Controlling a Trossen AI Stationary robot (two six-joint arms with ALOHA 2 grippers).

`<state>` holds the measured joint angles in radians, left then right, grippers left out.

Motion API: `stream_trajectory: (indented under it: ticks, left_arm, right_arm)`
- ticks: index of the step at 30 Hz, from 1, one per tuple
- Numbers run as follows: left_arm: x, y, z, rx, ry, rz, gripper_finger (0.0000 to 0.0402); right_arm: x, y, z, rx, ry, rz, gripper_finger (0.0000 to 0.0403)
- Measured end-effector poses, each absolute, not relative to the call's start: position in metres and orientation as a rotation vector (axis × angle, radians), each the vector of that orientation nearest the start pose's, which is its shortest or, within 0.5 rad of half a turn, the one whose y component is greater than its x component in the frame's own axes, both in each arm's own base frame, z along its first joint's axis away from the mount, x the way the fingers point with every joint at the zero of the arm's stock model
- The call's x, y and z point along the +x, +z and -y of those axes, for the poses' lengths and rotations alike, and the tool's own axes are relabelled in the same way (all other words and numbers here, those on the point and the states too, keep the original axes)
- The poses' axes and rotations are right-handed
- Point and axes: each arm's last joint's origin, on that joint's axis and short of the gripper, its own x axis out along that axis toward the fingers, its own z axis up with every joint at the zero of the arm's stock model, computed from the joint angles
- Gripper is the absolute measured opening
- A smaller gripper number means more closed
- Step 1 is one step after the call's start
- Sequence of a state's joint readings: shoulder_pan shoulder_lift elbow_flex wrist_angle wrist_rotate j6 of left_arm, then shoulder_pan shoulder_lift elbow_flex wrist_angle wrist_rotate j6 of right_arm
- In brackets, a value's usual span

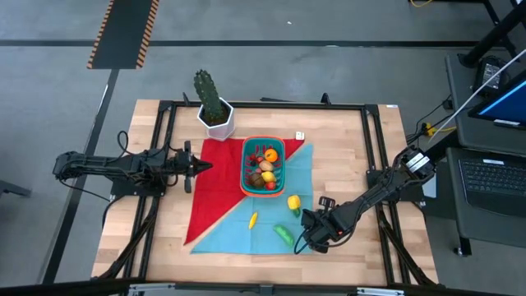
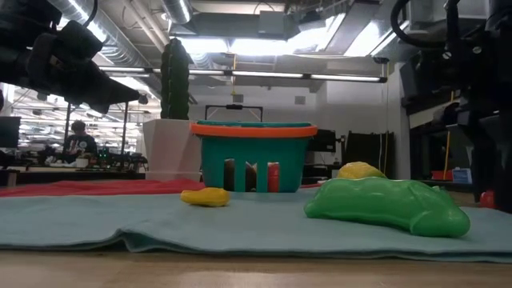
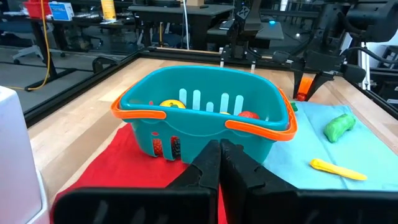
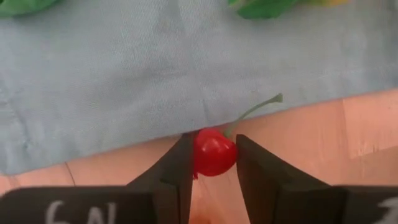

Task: Pick and placing Produce into tupperware
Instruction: Put the cherry into the basket

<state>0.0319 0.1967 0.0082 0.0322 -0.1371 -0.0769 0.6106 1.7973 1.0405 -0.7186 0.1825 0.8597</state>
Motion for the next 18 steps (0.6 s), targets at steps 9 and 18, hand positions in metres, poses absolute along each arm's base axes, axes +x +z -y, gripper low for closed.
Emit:
stream_trajectory:
  ticks: [9,18]
  left_arm:
    - [0.108,0.153,-0.007,-0.069,0.175,-0.15,0.0018]
    - [0.108,0.153,-0.007,-0.069,0.175,-0.15,0.0042]
  right_arm:
    - [0.25,0.152,-0.169,0.138,-0.26,-1.381,0.0102]
    - [0.248,0.192,-0.152,0.199,-0.23,-1.277,0.0101]
